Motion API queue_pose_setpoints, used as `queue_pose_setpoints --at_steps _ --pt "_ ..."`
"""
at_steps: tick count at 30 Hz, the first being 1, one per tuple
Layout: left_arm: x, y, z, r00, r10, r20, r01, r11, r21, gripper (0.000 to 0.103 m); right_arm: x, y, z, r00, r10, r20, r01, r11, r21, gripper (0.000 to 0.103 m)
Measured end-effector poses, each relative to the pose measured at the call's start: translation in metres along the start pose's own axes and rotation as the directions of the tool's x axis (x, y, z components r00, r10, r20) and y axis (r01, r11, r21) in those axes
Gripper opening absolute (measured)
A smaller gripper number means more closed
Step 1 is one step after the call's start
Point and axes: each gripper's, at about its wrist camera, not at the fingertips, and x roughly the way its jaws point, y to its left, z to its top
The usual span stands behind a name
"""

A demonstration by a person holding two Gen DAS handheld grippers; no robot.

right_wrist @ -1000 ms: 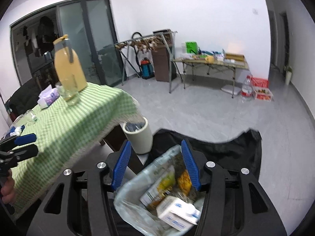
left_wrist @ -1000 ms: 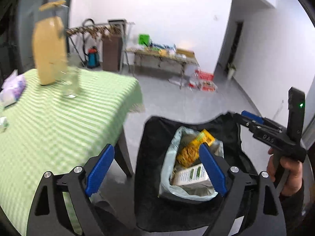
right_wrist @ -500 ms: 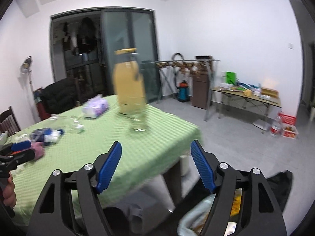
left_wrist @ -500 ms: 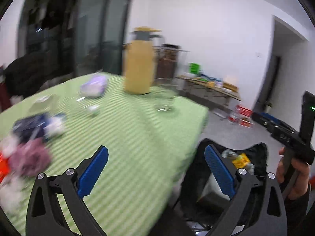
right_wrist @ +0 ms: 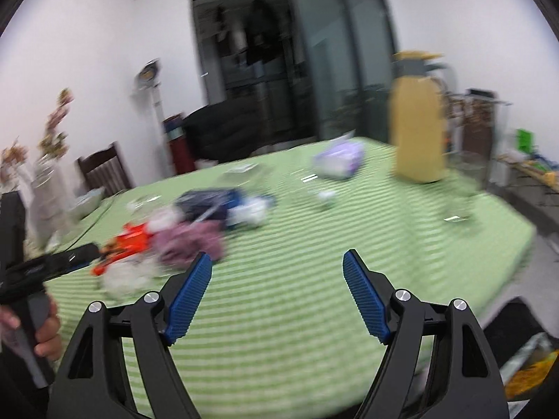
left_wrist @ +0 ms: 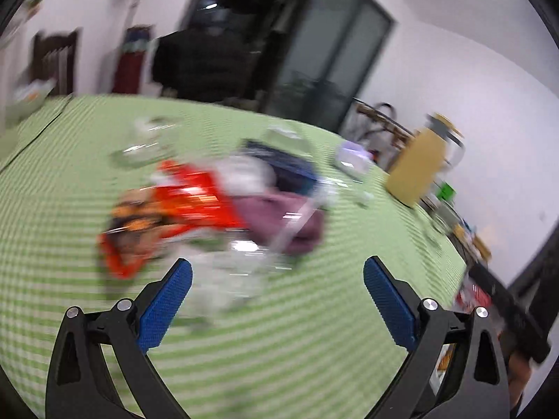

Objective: Collect trash
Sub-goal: 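Move both tools back over the table toward the red snack bag, then grasp the red-brown snack bag with the left gripper while the right gripper grasps the clear straw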

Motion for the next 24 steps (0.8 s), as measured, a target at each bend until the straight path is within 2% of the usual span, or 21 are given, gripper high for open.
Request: queue_pose_setpoints --at_steps 3,4,6,11,15,16,19,20,21,22,24 --pt "0.004 0.04 0.008 1.0 0.013 -0.025 -0.016 0.995 -0.099 0.095 0.036 0.046 -0.002 0.997 -0.002 -0.074 -0.002 0.999 -0.05 0.074" --pt "0.004 0.054 0.008 0.999 -0.012 -0.031 0.008 0.992 -0.125 0.095 0.045 0.056 -0.003 0.996 -0.008 -0.088 0.003 0.998 -0.057 0.074" --pt "0.009 0.069 0.009 0.998 -0.032 -0.051 0.024 0.988 -0.155 0.095 0.056 0.071 -0.005 0.995 -0.017 -0.1 0.012 0.999 -0.047 0.074" --pt "0.02 0.098 0.008 0.998 -0.007 -0.055 -0.005 0.976 -0.217 0.095 0.085 0.097 -0.005 0.99 -0.01 -0.138 0.015 0.999 0.033 0.074" --pt "0.022 0.121 0.008 0.999 -0.008 -0.042 -0.006 0.946 -0.324 0.095 0.109 0.119 -0.003 0.986 0.007 -0.168 0.0 0.999 0.042 0.074" --pt "0.021 0.125 0.008 0.999 0.003 -0.034 -0.014 0.942 -0.336 0.095 0.116 0.126 -0.002 0.983 0.02 -0.18 -0.012 0.999 0.045 0.074" --pt "0.02 0.128 0.007 0.997 0.067 -0.029 -0.073 0.939 -0.337 0.094 0.137 0.141 0.0 0.982 -0.015 -0.186 0.017 1.0 0.008 0.074" --pt "0.021 0.13 0.007 0.997 0.066 -0.035 -0.074 0.935 -0.345 0.094 0.143 0.142 0.001 0.981 -0.013 -0.193 0.016 1.0 0.011 0.071" --pt "0.022 0.133 0.006 0.997 0.058 -0.042 -0.07 0.931 -0.358 0.094 0.149 0.142 0.001 0.979 -0.012 -0.204 0.015 1.0 0.014 0.058" --pt "0.023 0.136 0.005 0.998 0.047 -0.052 -0.063 0.925 -0.376 0.093 0.157 0.142 0.0 0.973 -0.015 -0.231 0.019 1.0 0.016 0.051" --pt "0.023 0.136 0.004 0.998 0.05 -0.043 -0.063 0.925 -0.376 0.089 0.164 0.136 -0.002 0.966 0.002 -0.258 0.014 0.998 0.058 0.023"
